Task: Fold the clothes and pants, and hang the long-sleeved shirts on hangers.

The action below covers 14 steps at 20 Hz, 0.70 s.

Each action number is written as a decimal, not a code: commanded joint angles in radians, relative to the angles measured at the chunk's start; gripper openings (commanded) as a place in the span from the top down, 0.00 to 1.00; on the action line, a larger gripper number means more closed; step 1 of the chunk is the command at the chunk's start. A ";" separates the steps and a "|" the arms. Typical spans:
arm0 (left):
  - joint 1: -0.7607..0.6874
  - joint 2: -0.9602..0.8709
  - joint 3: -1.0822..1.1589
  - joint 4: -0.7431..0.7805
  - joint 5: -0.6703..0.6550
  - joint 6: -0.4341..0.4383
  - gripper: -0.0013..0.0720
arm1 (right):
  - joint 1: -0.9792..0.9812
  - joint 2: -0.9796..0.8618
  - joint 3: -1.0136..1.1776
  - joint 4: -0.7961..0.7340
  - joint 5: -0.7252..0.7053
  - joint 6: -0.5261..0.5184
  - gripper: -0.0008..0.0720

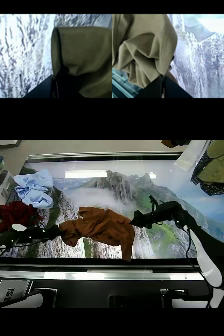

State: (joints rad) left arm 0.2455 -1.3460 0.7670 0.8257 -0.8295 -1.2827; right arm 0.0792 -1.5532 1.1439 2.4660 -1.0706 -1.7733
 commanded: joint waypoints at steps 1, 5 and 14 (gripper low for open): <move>0.036 0.098 0.079 -0.014 -0.072 0.001 0.96 | -0.001 0.109 0.050 -0.112 0.049 0.002 0.95; 0.082 0.272 0.287 -0.014 -0.124 -0.004 0.96 | -0.001 0.303 0.261 -0.360 0.121 0.072 0.95; 0.092 0.589 0.720 -0.007 -0.109 -0.036 0.96 | -0.001 0.767 0.586 -0.759 0.217 0.214 0.95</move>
State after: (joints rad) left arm 0.3347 -0.8524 1.3846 0.8108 -0.9512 -1.3060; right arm 0.0788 -0.9276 1.6680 1.8568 -0.8848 -1.6245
